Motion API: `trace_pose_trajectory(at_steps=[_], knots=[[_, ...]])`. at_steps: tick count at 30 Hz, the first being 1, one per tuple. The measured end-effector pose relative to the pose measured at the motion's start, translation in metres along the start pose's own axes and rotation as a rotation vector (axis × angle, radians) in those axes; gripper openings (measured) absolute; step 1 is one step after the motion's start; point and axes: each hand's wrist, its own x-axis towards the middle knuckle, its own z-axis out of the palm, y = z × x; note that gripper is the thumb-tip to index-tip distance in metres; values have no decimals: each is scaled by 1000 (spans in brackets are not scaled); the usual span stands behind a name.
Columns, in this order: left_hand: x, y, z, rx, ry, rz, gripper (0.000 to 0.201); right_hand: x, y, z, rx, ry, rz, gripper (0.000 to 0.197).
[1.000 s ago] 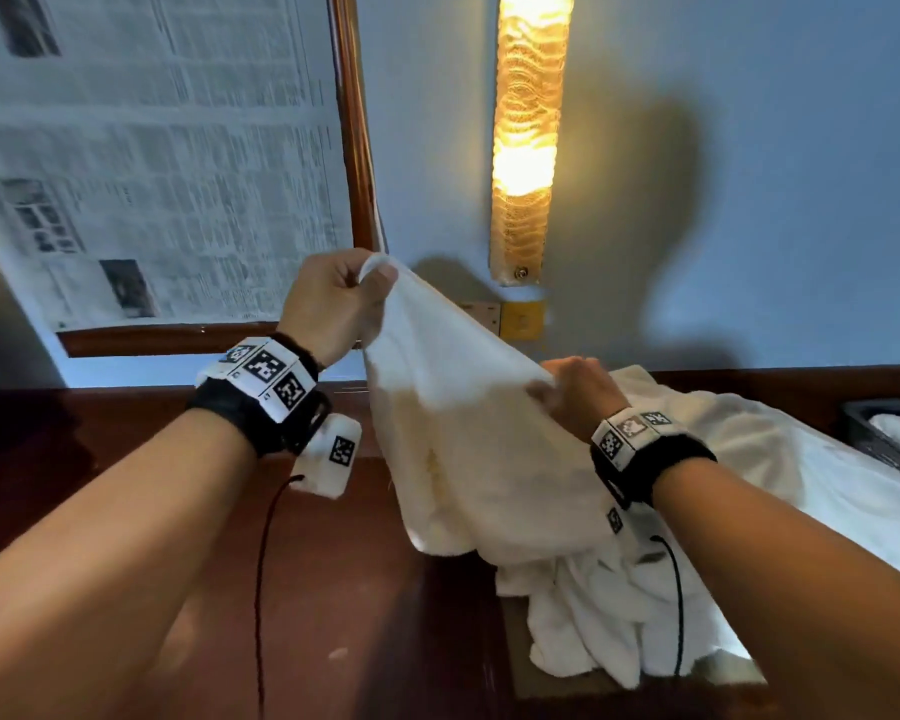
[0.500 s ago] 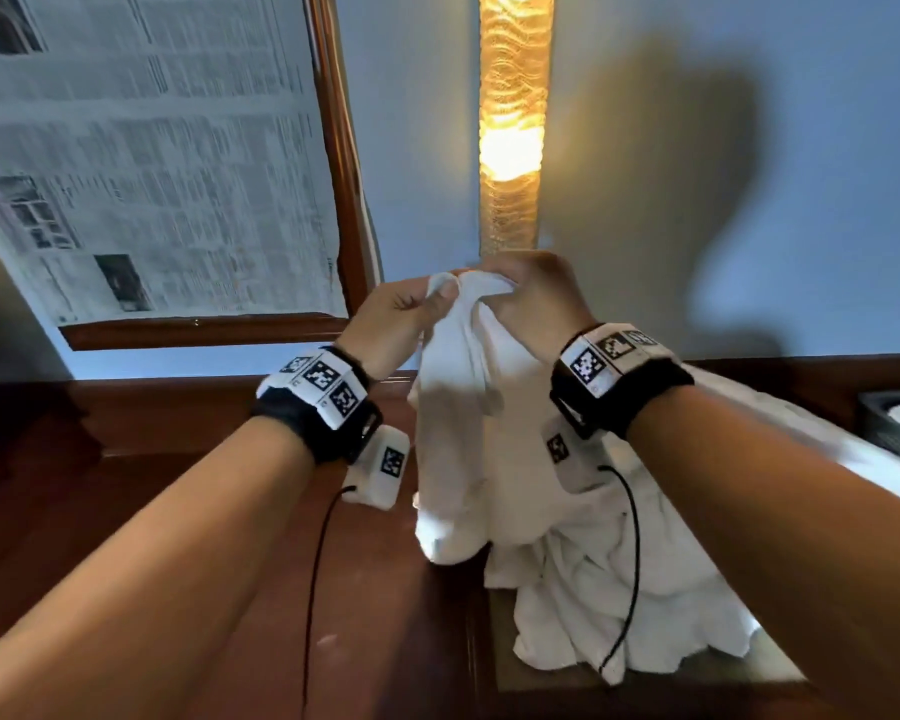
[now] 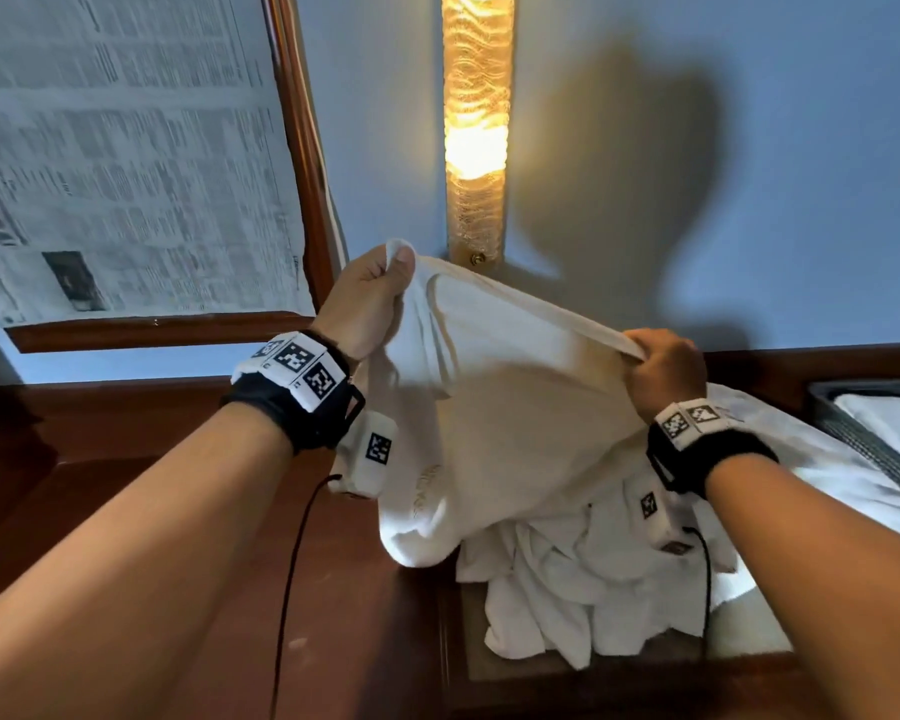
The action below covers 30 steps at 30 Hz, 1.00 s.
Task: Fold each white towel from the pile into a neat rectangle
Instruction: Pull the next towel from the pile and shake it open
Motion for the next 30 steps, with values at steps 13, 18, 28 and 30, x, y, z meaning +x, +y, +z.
trace_pose_trajectory(at_steps=[13, 18, 28, 30], knots=[[-38, 48, 34, -42, -141, 60, 33, -12, -175, -70, 135, -39, -329, 15], [-70, 61, -21, 123, -92, 179, 33, -77, -207, -72, -41, 58, -495, 19], [-160, 72, -142, 233, -34, 185, 44, -207, -232, -6, -104, -52, -230, 25], [-176, 70, -170, 202, 26, 114, 42, -223, -255, -1, -61, -48, -257, 29]])
